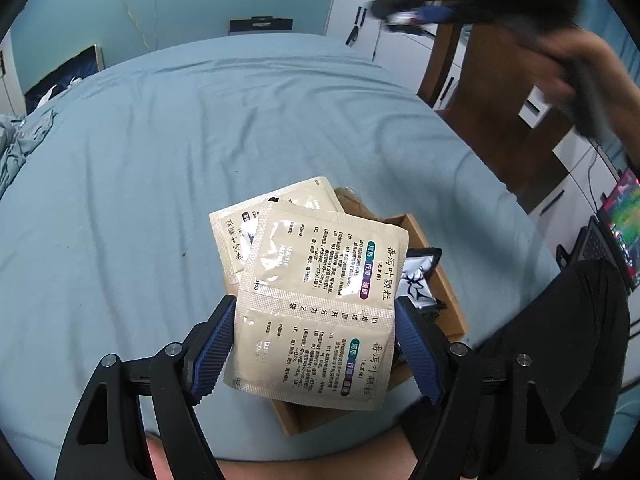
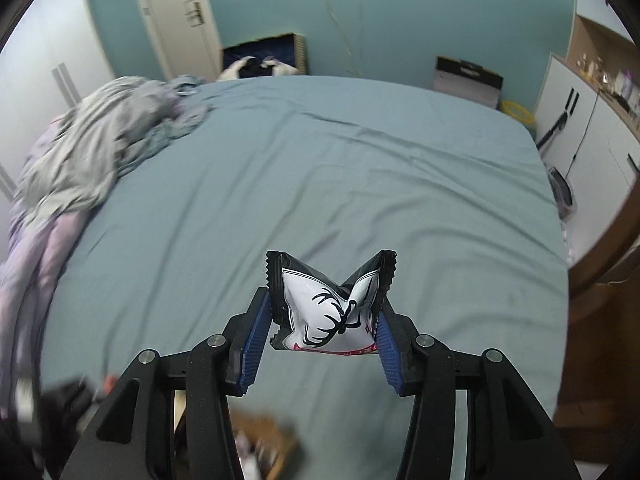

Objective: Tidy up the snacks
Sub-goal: 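Drop the sachets and the white packet into the box from both tools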

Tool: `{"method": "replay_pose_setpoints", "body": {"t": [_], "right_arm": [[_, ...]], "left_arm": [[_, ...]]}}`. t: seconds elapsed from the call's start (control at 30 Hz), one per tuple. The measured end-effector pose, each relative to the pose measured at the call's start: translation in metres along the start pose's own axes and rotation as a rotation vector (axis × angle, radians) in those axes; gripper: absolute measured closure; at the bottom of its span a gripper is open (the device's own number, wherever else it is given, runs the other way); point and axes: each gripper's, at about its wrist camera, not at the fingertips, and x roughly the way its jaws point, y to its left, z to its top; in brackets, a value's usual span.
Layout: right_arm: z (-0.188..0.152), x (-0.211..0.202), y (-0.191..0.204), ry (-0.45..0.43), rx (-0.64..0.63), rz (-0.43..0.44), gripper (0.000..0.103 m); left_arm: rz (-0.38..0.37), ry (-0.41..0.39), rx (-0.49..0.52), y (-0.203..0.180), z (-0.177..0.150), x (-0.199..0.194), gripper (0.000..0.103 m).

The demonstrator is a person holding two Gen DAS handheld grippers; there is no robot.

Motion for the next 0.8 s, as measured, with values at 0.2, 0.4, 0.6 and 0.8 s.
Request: {"method": "replay_pose_setpoints", "body": {"t": [0.2, 0.4, 0.6, 0.8], "right_arm": [[-0.072, -0.044, 0.032, -0.027, -0.008, 0.106, 0.055], [-0.131, -0.022, 0.046, 0.035, 0.022, 0.120, 0.054], [-0.134, 0.016, 0.056, 0.095, 0.059, 0.133, 0.053], [-0.130, 0.025, 0.067, 0.072, 0.088, 0.111, 0.037]], "left_arm": [[0.008, 0.026, 0.058, -0.009, -0.004, 0.009, 0.017], [0.087, 0.003, -0.062, 0.011, -0.005, 0.008, 0.017], [0.234, -0.059, -0.135, 0.032, -0.006, -0.002, 0.017], [0.272, -0.050, -0.092, 0.025, -0.006, 0.001, 0.017]]}}
